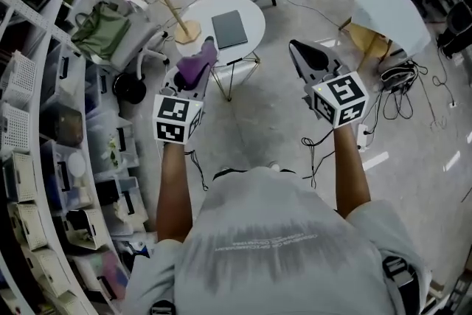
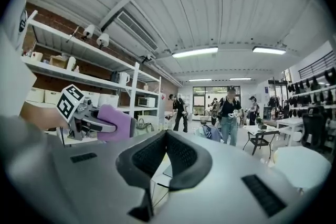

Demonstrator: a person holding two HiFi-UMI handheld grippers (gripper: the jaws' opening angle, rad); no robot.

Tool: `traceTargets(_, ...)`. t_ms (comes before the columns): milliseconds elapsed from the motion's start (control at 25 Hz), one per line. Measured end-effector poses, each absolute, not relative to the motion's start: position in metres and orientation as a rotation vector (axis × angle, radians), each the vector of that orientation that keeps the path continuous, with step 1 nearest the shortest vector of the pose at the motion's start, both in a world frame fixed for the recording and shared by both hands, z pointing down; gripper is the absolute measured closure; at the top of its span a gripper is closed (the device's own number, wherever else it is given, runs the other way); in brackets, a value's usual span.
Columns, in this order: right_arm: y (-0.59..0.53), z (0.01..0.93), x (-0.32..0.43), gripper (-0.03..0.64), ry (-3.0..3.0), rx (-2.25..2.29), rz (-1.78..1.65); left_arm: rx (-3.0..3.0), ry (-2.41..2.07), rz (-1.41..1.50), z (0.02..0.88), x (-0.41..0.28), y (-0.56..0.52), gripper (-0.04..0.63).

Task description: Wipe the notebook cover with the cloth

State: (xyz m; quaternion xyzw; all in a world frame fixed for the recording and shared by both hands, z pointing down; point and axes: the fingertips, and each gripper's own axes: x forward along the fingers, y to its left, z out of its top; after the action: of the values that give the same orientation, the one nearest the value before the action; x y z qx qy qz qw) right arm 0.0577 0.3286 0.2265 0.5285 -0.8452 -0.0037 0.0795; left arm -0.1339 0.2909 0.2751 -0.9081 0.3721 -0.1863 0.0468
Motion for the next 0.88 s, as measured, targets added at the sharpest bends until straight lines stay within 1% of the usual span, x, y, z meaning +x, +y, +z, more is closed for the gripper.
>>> traceTargets(240, 0.325, 0.24, 0.083, 0.615, -2.537, 1.5, -0.001, -2.76, 1.157, -0.609, 0.284, -0.107, 0.299, 0.514)
traceTargets(480, 0.31, 0.246, 0.099, 0.615, -2.543, 1.496, 0.032, -2.758, 1.161, -0.637, 0.287, -0.096, 0.282, 0.514)
traceTargets(680, 0.284, 0.26, 0.108, 0.615, -2.505, 1.498, 0.055, -2.793, 1.146, -0.641, 0.303, -0.088, 0.248, 0.514)
traceTargets(880, 0.235, 0.271, 0.119, 0.615, -2.436, 1.518, 0.063, -2.84, 1.108, -0.632, 0.319, -0.075, 0.186, 0.514)
